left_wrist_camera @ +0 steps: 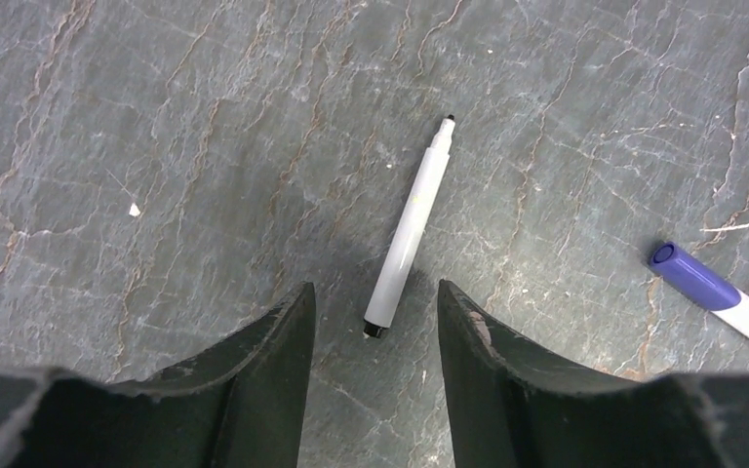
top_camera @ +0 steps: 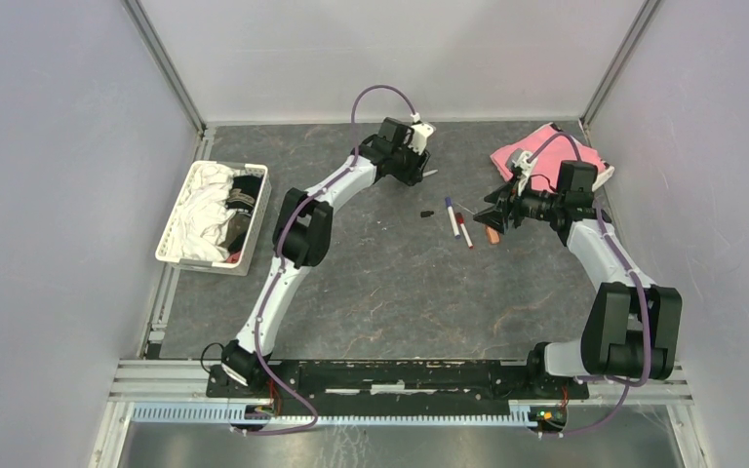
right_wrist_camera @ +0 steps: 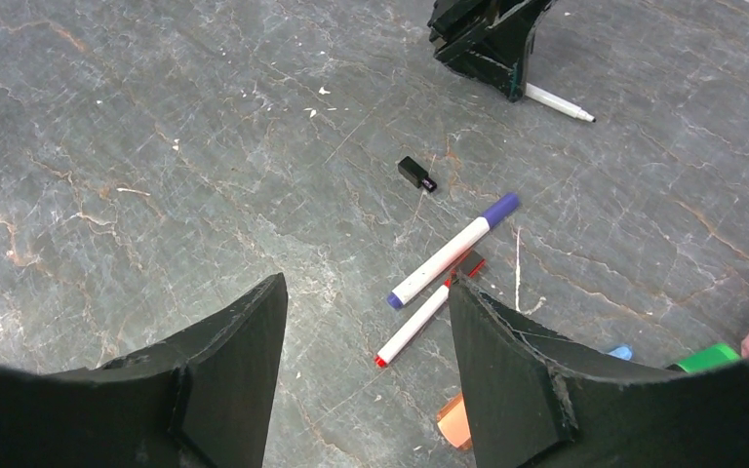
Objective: Insert the pens into the pen caps
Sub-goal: Move the pen to the center of the board.
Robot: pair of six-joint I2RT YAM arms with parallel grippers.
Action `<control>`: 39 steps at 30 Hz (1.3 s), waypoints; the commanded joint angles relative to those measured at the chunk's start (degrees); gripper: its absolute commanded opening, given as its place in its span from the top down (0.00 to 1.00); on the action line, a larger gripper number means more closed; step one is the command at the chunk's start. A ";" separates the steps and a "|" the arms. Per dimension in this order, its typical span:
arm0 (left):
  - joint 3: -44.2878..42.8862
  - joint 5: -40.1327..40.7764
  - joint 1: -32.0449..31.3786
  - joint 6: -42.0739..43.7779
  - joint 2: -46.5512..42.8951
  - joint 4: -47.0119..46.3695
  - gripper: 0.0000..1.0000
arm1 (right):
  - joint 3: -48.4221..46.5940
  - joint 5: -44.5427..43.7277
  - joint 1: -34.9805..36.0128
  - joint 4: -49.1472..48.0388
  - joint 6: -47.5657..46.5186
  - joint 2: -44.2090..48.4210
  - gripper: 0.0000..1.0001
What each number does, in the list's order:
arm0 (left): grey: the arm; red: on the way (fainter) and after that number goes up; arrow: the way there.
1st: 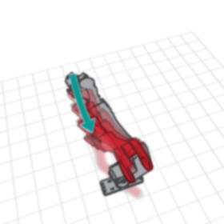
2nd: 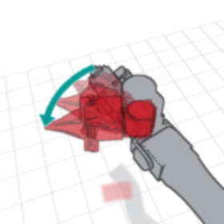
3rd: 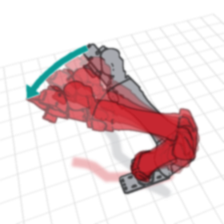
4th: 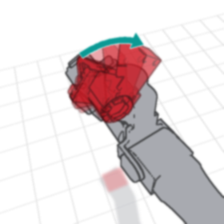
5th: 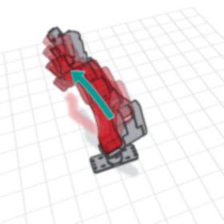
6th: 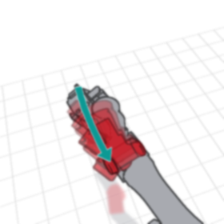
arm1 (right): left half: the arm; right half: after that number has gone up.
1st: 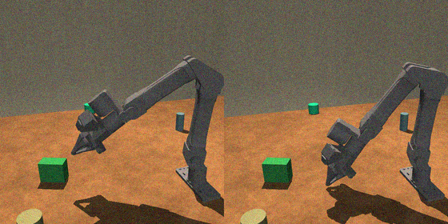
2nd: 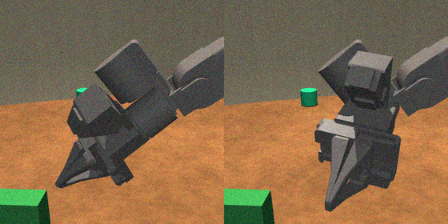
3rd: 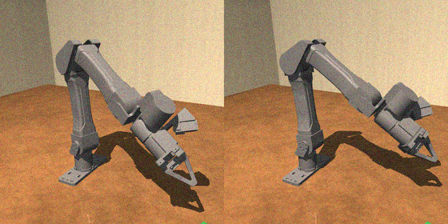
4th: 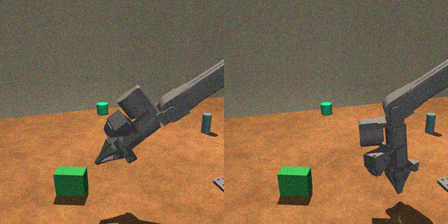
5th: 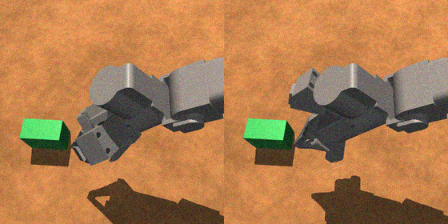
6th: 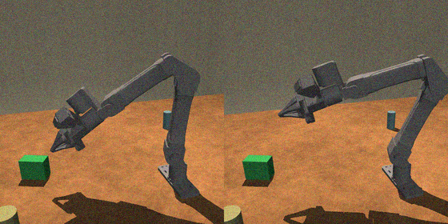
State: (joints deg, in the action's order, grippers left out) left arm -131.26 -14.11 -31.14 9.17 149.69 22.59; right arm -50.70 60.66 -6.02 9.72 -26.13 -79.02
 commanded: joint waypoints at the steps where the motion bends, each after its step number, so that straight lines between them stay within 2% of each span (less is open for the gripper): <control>1: -3.26 -2.55 0.50 -1.65 2.24 -1.81 0.48 | -1.51 2.17 -0.04 0.31 -1.03 -0.34 0.33; 9: -3.53 -7.55 0.55 -2.52 3.64 1.88 0.69 | -1.77 2.48 -0.64 1.05 -1.71 -0.52 0.33; 12: -0.88 -7.36 0.47 -2.55 2.34 2.29 0.85 | -1.78 2.45 -0.64 1.34 -2.12 -0.43 0.34; 13: 0.45 -6.46 0.42 -2.64 1.51 2.34 0.90 | -1.77 2.38 -0.66 1.43 -2.25 -0.33 0.34; 16: 5.86 -1.49 0.37 -4.09 -2.16 2.38 0.97 | -1.61 2.41 -0.73 1.64 -2.43 -0.44 0.34; 20: 19.11 6.80 0.37 -8.55 -11.07 0.27 0.98 | -1.19 3.53 -0.70 1.46 -2.11 -0.69 0.34; 22: 28.73 10.60 0.37 -12.41 -17.17 -2.92 0.98 | -0.75 3.90 -0.66 0.96 -1.55 -0.61 0.35; 25: 43.81 11.91 -0.20 -17.97 -27.14 -8.79 0.98 | 0.43 4.47 -0.50 -1.10 0.46 -0.18 0.35; 29: 60.86 13.87 -4.25 -25.77 -38.12 -14.30 0.98 | 1.95 3.49 0.87 -4.11 2.91 0.47 0.35; 34: 77.22 15.45 -10.78 -45.03 -46.22 -22.09 0.98 | 3.61 -0.84 4.92 -7.60 6.00 0.33 0.36; 35: 79.28 15.62 -12.37 -47.36 -47.03 -24.34 0.98 | 3.95 -1.49 5.48 -8.31 6.72 0.23 0.36; 39: 82.32 19.34 -18.43 -65.92 -46.84 -26.18 0.98 | 4.74 -3.43 7.23 -9.29 8.36 -0.46 0.35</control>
State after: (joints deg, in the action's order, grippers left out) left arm -52.45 1.39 -45.15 -34.20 101.43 -1.78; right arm -46.59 59.86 -0.30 4.21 -20.64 -79.46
